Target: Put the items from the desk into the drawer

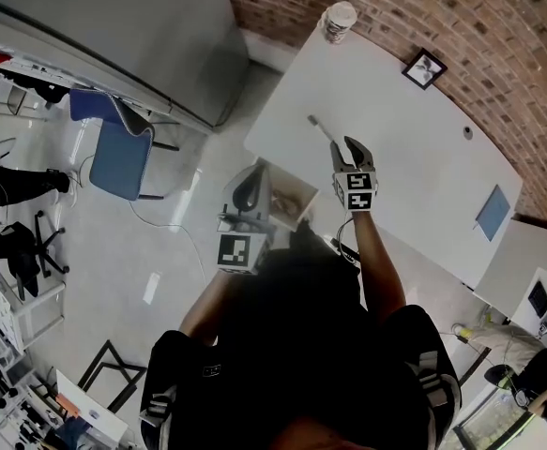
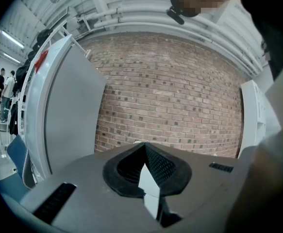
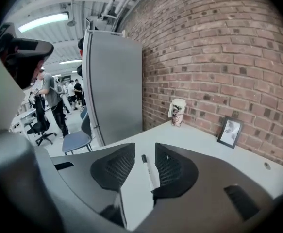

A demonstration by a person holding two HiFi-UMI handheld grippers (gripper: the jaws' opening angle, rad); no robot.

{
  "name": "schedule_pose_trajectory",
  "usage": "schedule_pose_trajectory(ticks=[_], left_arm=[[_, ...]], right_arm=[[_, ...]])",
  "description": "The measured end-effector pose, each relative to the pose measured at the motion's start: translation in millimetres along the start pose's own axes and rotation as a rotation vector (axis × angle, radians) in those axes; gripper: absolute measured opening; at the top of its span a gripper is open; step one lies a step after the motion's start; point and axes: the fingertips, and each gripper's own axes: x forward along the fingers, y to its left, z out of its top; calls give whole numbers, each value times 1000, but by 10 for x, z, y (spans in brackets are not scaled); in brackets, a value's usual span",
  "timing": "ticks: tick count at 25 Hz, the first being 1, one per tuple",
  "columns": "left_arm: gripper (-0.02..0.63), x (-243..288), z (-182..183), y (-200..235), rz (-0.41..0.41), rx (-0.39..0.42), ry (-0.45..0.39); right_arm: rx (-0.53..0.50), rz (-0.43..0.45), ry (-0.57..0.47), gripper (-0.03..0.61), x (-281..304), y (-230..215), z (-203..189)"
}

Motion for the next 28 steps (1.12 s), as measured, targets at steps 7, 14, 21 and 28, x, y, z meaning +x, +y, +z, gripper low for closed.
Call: schedule_pose_trajectory(ticks=[7,14,21,28], left_arm=[[-3,201,-69,-29,22,-6,32],[-4,365,-63,0,55,-20,61],[-4,418,-122,49,79,-26,80],[-5,322,-129,121,90,-26,81]], right_arm=[[-13,53,231,118,511,-73,-661],[6,91,408,121,823,-109,-1234],[7,92,479,121,941,-159,-1553],[-22,92,500,99,936,-105,-1573]])
